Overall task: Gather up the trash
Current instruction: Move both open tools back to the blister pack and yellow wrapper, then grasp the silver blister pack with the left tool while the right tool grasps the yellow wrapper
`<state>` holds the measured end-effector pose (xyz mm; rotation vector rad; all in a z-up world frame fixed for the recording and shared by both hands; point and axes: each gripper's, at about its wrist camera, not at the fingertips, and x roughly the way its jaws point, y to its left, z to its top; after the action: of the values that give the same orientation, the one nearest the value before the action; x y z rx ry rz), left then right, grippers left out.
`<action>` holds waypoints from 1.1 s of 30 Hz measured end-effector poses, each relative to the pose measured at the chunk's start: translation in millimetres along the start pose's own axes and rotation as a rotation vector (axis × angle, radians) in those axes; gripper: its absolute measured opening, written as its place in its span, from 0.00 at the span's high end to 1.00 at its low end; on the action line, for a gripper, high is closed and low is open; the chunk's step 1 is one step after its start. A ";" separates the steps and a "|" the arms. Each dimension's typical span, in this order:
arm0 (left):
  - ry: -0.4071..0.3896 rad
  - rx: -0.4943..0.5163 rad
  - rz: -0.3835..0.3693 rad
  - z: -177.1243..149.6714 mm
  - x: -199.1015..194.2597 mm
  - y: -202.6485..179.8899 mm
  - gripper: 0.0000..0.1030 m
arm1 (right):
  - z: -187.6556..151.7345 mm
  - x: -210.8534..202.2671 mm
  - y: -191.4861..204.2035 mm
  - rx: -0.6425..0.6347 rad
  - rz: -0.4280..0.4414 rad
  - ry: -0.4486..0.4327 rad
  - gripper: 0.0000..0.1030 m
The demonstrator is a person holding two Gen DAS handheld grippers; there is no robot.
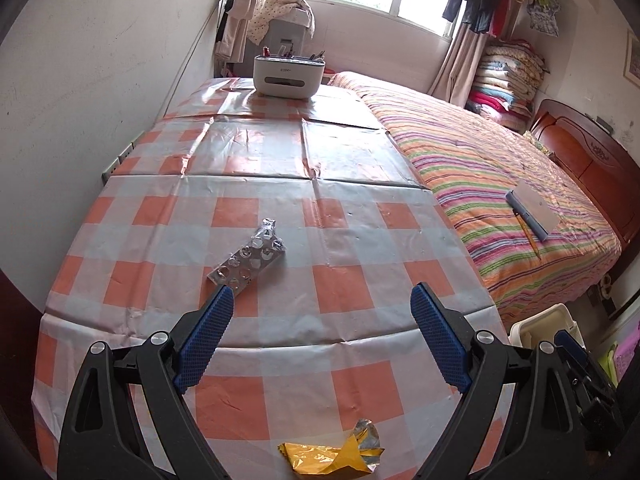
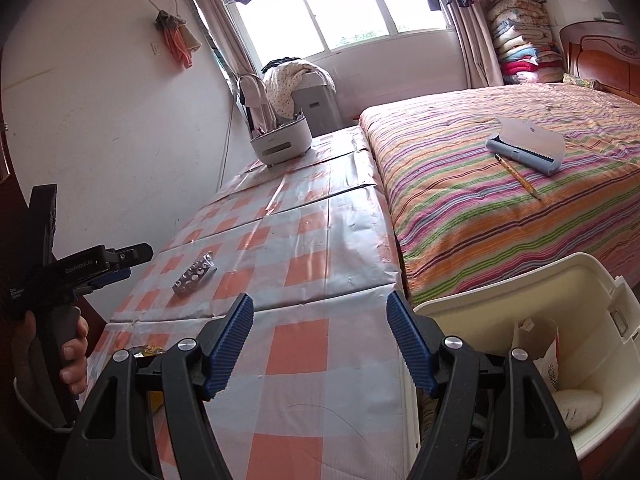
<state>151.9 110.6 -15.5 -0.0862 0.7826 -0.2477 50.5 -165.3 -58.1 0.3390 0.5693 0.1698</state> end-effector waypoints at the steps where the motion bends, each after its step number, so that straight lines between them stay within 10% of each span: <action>1: 0.003 0.000 0.007 0.5 1.6 5.1 0.14 | -1.3 2.6 4.7 -0.007 0.017 0.012 0.35; 17: 0.042 0.086 0.048 17.9 45.1 45.7 0.14 | -33.1 41.8 91.2 -0.114 0.323 0.234 0.26; 33: 0.163 0.115 0.013 28.3 104.9 51.7 0.14 | -51.1 90.5 135.2 -0.221 0.319 0.398 0.26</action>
<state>253.2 133.8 -76.2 0.0480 0.9294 -0.2895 88.7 -3.2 -94.9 0.1779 0.8788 0.6123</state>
